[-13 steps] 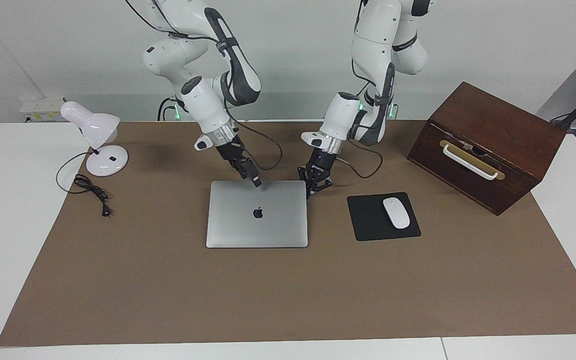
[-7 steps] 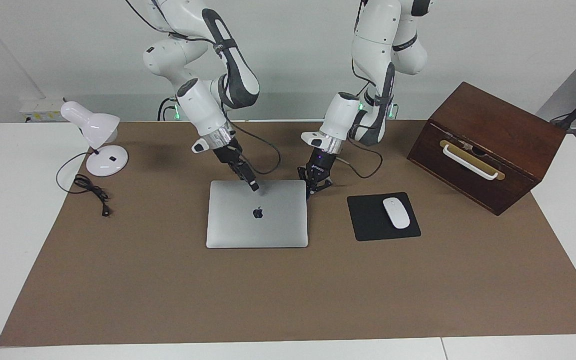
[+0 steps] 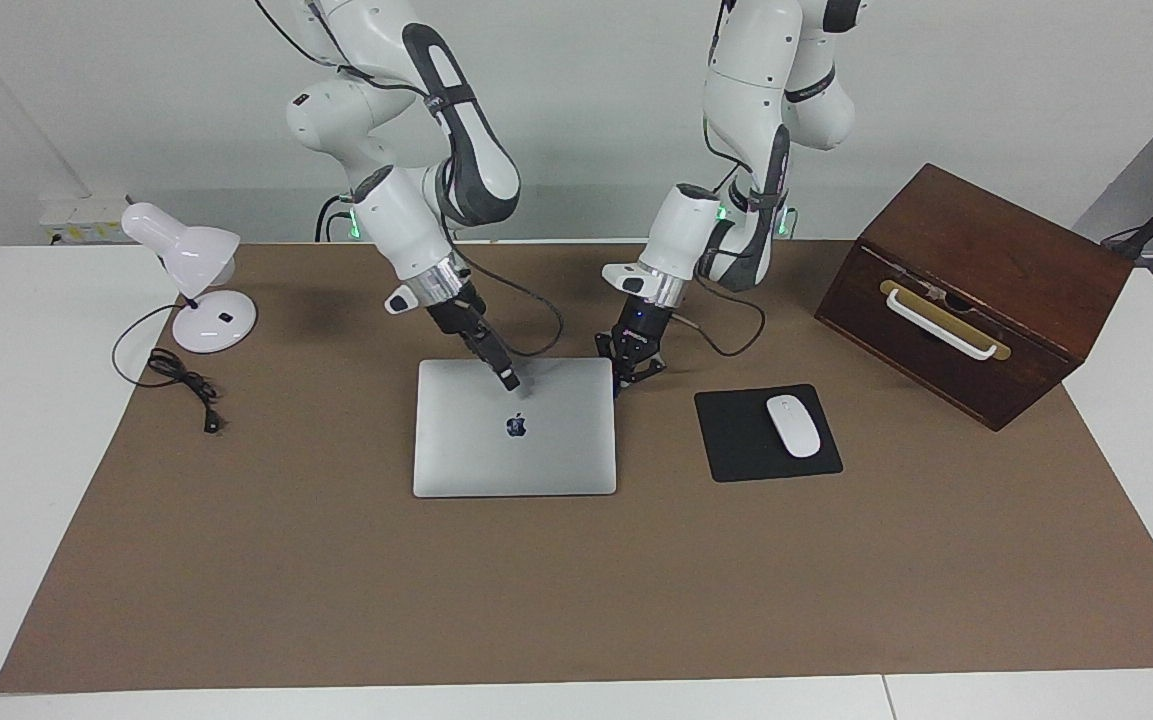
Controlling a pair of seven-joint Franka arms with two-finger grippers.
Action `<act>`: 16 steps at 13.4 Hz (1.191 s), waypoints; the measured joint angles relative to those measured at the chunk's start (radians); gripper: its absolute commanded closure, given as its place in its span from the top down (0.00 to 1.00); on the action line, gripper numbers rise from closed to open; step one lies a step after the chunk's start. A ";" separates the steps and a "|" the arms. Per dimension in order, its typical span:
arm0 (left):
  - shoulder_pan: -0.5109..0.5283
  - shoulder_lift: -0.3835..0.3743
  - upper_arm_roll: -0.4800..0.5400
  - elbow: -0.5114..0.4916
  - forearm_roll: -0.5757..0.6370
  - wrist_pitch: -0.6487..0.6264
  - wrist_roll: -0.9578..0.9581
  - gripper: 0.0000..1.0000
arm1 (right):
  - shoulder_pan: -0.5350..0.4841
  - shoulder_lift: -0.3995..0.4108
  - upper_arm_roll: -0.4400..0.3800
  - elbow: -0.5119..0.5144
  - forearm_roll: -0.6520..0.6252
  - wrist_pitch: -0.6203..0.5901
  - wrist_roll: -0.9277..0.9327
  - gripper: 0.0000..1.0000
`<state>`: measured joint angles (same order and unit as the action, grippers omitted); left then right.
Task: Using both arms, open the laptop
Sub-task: 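Lift the laptop lid upward and away with the right gripper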
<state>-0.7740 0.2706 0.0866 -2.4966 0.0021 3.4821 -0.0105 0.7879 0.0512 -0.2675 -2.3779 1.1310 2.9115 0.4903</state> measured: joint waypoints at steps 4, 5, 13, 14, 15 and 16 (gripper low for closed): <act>-0.003 0.000 0.003 0.000 0.000 0.000 0.000 0.00 | 0.000 0.021 0.000 0.055 0.003 0.000 0.000 1.00; -0.003 0.000 0.003 0.000 0.000 0.000 0.000 0.00 | 0.000 0.027 0.000 0.066 0.003 0.000 0.000 1.00; -0.006 0.000 0.004 0.000 0.000 0.000 0.004 0.00 | -0.010 0.077 -0.010 0.215 0.003 -0.003 0.000 1.00; -0.006 0.000 0.005 0.000 0.000 0.000 0.005 0.00 | -0.011 0.086 -0.018 0.236 0.003 -0.008 0.000 1.00; -0.006 0.000 0.005 0.000 0.000 0.000 0.005 0.00 | -0.011 0.100 -0.030 0.258 0.003 -0.018 0.000 1.00; -0.007 0.000 0.005 0.000 0.000 0.000 0.006 0.00 | -0.013 0.115 -0.043 0.281 0.003 -0.033 -0.001 1.00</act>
<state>-0.7805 0.2707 0.0915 -2.4971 0.0018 3.4824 -0.0050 0.7752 0.1658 -0.3107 -2.0968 1.1339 2.8782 0.4889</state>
